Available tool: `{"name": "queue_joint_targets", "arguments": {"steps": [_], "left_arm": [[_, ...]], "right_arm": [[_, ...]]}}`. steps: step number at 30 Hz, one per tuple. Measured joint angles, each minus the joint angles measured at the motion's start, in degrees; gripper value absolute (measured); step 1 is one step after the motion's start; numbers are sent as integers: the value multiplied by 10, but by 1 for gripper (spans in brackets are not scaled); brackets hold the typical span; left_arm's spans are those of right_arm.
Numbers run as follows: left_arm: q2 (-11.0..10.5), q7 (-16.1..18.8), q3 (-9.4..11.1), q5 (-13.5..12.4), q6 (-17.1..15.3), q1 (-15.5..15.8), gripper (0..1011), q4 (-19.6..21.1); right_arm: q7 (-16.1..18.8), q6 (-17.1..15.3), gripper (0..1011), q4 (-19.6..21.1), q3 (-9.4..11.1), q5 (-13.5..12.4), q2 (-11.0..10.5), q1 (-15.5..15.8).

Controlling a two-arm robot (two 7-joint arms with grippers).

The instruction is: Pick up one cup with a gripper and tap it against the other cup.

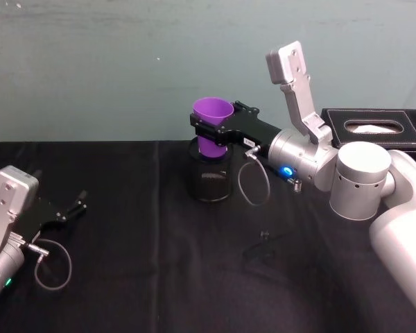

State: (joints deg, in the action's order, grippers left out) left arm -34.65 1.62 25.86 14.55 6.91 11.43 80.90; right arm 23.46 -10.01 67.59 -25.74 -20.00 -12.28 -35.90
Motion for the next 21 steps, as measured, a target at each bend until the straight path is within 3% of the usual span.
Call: {"name": "queue_joint_targets", "arguments": {"steps": [21], "left_arm": [[0, 0, 0, 0, 0, 0, 1000, 0]], "right_arm": [[0, 0, 747, 0, 0, 0, 0, 0]]}}
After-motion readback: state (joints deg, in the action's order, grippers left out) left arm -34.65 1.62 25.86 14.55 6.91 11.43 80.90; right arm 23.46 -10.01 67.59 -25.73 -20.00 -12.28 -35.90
